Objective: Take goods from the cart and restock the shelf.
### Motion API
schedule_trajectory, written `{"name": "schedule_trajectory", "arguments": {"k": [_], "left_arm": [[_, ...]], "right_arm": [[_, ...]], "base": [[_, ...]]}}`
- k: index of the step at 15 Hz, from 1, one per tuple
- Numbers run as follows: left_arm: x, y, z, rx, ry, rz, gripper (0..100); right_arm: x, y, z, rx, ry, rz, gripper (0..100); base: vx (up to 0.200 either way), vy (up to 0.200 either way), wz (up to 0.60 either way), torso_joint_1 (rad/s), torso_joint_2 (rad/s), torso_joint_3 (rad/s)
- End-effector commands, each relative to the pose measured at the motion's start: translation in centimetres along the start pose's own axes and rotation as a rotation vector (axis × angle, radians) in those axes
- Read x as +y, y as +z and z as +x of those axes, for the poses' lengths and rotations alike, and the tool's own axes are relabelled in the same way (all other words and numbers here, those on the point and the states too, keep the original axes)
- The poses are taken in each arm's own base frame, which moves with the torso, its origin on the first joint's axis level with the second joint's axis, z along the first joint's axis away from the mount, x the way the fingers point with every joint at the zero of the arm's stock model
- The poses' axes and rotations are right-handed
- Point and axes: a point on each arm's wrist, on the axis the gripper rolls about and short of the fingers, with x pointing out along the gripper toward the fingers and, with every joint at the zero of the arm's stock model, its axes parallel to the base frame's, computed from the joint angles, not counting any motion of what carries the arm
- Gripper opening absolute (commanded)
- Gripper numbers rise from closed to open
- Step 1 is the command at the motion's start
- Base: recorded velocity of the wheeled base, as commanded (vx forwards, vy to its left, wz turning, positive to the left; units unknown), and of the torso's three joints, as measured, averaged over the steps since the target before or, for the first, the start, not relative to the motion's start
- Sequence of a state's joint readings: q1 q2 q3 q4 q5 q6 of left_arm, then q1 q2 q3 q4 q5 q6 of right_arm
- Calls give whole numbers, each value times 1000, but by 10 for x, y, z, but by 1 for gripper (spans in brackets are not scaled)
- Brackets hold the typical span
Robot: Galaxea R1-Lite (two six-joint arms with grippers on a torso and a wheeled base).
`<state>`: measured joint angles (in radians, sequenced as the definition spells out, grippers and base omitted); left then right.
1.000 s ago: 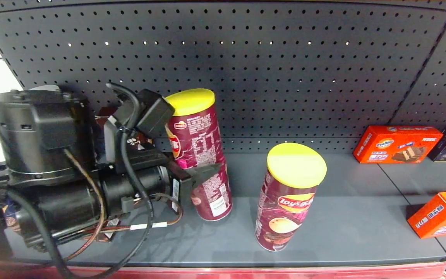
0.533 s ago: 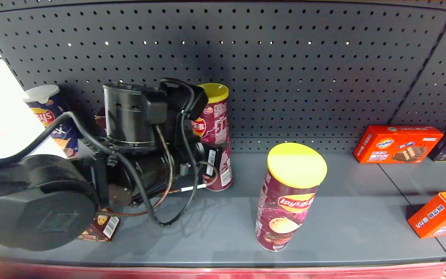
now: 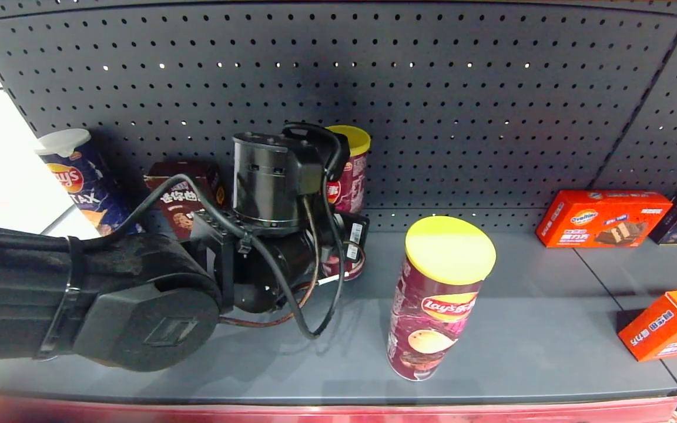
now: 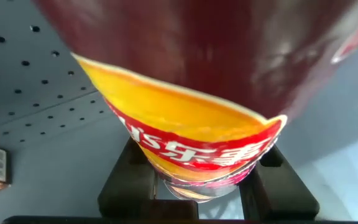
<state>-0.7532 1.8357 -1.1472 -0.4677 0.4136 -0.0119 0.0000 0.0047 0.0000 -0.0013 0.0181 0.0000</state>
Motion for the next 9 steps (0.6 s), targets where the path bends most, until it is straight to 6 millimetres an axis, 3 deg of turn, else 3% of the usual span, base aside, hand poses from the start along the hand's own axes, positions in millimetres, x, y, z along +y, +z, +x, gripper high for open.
{"name": "schedule_trajectory", "arguments": {"k": [1, 4, 9], "left_arm": [[-8, -7, 5, 16, 29, 10, 0], [-17, -5, 5, -2, 8, -12, 0], [-27, -7, 22, -5, 5, -22, 0]], "right_arm": [[0, 0, 0, 3, 0, 0, 100], [0, 0, 0, 3, 0, 0, 100], [0, 0, 0, 3, 0, 0, 100]], "base": [[0, 0, 0, 0, 0, 0], [0, 0, 0, 0, 0, 0], [0, 0, 0, 0, 0, 0]]}}
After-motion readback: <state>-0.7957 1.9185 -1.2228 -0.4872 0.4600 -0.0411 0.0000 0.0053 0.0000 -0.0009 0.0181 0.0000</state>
